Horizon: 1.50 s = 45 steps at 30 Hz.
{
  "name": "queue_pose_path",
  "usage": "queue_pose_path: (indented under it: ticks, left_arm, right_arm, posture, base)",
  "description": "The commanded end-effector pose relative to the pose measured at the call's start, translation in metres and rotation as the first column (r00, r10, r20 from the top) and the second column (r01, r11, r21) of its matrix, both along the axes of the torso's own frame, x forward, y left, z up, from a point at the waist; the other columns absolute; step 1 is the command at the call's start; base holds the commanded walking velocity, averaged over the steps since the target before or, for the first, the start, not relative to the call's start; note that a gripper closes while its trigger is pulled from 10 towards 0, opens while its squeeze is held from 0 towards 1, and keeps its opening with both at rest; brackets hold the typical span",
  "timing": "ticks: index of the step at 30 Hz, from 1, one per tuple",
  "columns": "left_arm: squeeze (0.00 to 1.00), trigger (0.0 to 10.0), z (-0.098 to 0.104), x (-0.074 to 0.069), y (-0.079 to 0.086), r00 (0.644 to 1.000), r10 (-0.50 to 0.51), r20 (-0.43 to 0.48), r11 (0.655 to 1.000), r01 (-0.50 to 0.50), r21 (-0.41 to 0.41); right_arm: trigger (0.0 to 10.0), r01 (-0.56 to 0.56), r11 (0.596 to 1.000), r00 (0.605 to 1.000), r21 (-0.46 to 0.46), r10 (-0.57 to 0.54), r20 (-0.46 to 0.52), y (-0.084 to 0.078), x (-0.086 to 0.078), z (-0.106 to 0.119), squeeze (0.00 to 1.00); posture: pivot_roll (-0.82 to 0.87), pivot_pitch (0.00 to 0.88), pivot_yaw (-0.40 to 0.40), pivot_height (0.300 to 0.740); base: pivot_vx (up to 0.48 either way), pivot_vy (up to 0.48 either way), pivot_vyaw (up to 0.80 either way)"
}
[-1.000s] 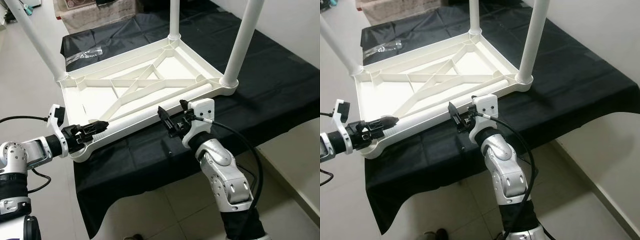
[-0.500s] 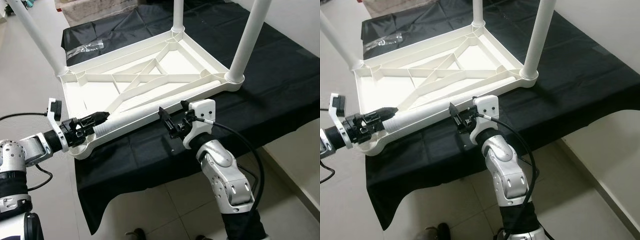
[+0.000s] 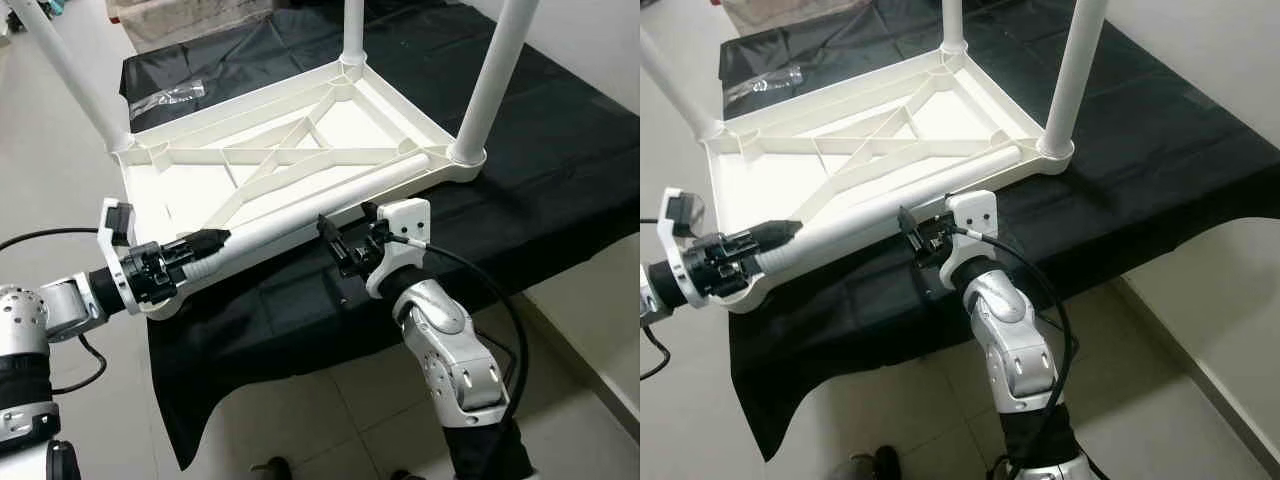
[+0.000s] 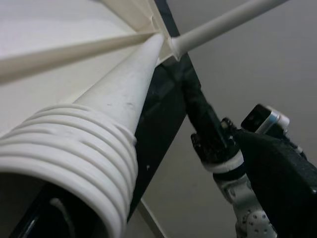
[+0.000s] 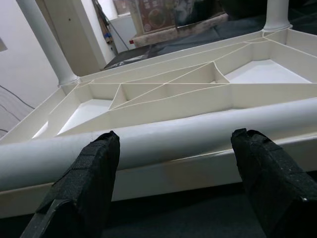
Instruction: Building children table
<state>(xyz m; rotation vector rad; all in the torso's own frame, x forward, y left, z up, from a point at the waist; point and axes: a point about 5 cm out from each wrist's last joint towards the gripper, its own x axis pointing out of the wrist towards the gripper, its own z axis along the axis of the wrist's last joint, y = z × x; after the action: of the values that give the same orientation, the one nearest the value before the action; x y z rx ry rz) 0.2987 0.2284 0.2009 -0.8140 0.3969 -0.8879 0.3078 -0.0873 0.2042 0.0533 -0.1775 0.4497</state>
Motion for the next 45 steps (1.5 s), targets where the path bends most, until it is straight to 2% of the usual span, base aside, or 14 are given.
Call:
queue_pose_path:
  ticks: [1, 2, 3, 13, 26, 35, 38, 40, 42, 43, 45]
  left_arm:
    - [0.0, 2.4, -0.012, -0.002, -0.003, 0.999, -0.001, -0.036, 1.0, 0.001, 0.02]
    - [0.0, 2.4, -0.012, -0.002, -0.003, 0.999, -0.001, -0.036, 1.0, 0.001, 0.02]
    - [0.0, 0.0, -0.015, 0.0, -0.004, 0.999, 0.011, -0.04, 1.0, -0.01, 0.03]
    - [0.0, 0.0, -0.012, 0.002, 0.0, 0.999, 0.023, -0.033, 0.999, -0.022, 0.026]
    - [0.0, 0.0, -0.014, -0.01, 0.014, 0.999, 0.046, -0.021, 0.999, -0.046, 0.018]
    - [0.0, 0.0, -0.014, -0.013, 0.02, 0.997, 0.078, -0.004, 0.997, -0.078, 0.019]
    - [0.0, 0.0, 0.003, -0.01, 0.025, 0.989, 0.123, 0.088, 0.992, -0.122, -0.008]
    - [0.0, 0.0, 0.007, -0.01, 0.026, 0.986, 0.131, 0.104, 0.991, -0.13, -0.014]
    - [0.0, 0.0, 0.021, -0.01, 0.029, 0.972, 0.16, 0.174, 0.987, -0.154, -0.052]
    - [0.0, 0.0, 0.021, -0.01, 0.029, 0.972, 0.16, 0.174, 0.987, -0.154, -0.052]
    - [0.0, 0.0, 0.039, -0.013, 0.032, 0.946, 0.2, 0.254, 0.979, -0.182, -0.092]
  right_arm:
    - [10.0, -0.012, 1.0, 1.0, -0.002, 0.012, -0.009, 0.002, -0.002, -0.001, 0.0]
    - [10.0, -0.012, 1.0, 1.0, -0.002, 0.012, -0.009, 0.002, -0.002, -0.001, 0.0]
    - [10.0, -0.009, 1.0, 1.0, -0.005, 0.009, -0.007, 0.001, -0.001, 0.0, 0.0]
    - [10.0, 0.002, 1.0, 1.0, -0.008, -0.002, 0.001, 0.0, 0.001, 0.002, 0.0]
    - [10.0, -0.007, 1.0, 1.0, 0.006, 0.007, 0.006, 0.007, 0.004, 0.0, 0.0]
    - [10.0, -0.011, 1.0, 1.0, 0.012, 0.011, 0.006, 0.01, 0.005, -0.001, 0.0]
    - [10.0, -0.018, 1.0, 1.0, 0.02, 0.018, 0.016, 0.012, 0.01, 0.001, 0.0]
    - [10.0, -0.02, 1.0, 1.0, 0.021, 0.02, 0.018, 0.012, 0.01, 0.002, 0.0]
    - [10.0, -0.022, 0.999, 1.0, 0.026, 0.021, 0.022, 0.013, 0.013, 0.002, 0.0]
    - [10.0, -0.022, 0.999, 1.0, 0.026, 0.021, 0.022, 0.013, 0.013, 0.002, 0.0]
    - [10.0, -0.023, 0.999, 0.999, 0.036, 0.022, 0.024, 0.014, 0.015, 0.003, 0.0]
  posture:
    - [0.01, 0.268, 0.095, 0.74]
    - [0.01, 0.268, 0.095, 0.74]
    - [-0.01, 0.268, 0.082, 0.74]
    - [-0.04, 0.258, 0.087, 0.74]
    - [-0.02, 0.22, 0.085, 0.74]
    - [0.01, 0.191, 0.086, 0.74]
    - [0.02, 0.171, 0.07, 0.74]
    - [0.02, 0.171, 0.07, 0.74]
    - [0.02, 0.15, 0.063, 0.74]
    - [0.02, 0.15, 0.063, 0.74]
    - [0.02, 0.132, 0.054, 0.74]
  base:
    - [0.0, 0.0, 0.0]
    - [0.0, 0.0, 0.0]
    - [0.0, 0.0, 0.0]
    - [0.0, 0.0, 0.0]
    - [0.0, 0.0, 0.0]
    - [0.0, 0.0, 0.0]
    - [0.0, 0.0, 0.0]
    - [0.0, 0.0, 0.0]
    - [0.0, 0.0, 0.0]
    - [0.0, 0.0, 0.0]
    - [0.0, 0.0, 0.0]
